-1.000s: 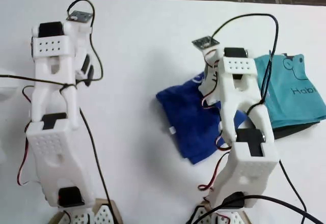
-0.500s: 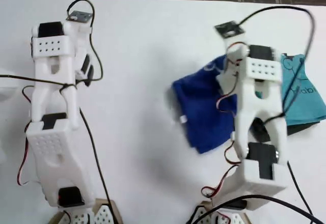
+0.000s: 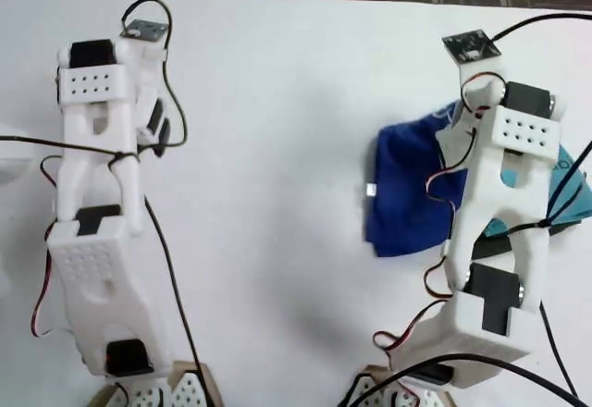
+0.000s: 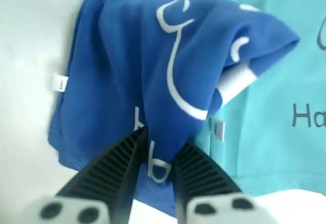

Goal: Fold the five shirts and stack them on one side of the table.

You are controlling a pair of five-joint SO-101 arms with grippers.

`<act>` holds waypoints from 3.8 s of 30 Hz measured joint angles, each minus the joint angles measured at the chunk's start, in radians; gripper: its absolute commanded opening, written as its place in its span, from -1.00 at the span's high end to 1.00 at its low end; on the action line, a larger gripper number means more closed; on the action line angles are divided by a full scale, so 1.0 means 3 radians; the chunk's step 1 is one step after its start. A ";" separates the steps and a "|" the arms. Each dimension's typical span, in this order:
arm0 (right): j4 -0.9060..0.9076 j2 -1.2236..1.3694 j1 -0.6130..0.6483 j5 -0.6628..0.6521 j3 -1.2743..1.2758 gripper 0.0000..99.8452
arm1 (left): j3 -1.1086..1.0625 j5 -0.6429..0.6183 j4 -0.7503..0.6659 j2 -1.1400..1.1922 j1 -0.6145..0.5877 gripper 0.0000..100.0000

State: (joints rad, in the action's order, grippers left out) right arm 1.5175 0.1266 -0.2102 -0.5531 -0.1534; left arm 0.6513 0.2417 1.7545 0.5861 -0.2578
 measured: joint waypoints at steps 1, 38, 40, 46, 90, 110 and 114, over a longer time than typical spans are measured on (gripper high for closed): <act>0.0056 0.0000 0.0020 0.0005 -0.0051 0.96 | 0.0000 0.0000 0.0000 0.0000 0.0000 0.74; 0.0292 0.0199 -0.0711 -0.0159 -0.1386 0.96 | 0.0000 0.0000 0.0000 0.0000 0.0000 0.74; 0.0245 0.0389 -0.0793 -0.0159 -0.1514 0.96 | 0.0000 0.0000 0.0000 0.0000 0.0000 0.74; 0.0215 0.1002 -0.0926 -0.0373 -0.2076 0.96 | 0.0000 0.0000 0.0000 0.0000 0.0000 0.74; 0.0153 0.2005 -0.0220 0.0256 -0.3007 0.50 | 0.0000 0.0000 -0.0020 0.0000 0.0000 0.74; -0.0701 0.2557 -0.0148 0.0409 -0.2941 0.96 | 0.0000 0.0000 -0.0020 0.0000 0.0000 0.74; -0.0721 0.2557 -0.0148 0.0409 -0.2941 0.96 | 0.0000 0.0000 -0.0020 0.0000 0.0000 0.74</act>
State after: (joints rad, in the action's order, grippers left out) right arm 1.3011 0.8938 -0.2547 -0.4304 -1.0357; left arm 0.6513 0.2417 1.7484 0.5861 -0.2578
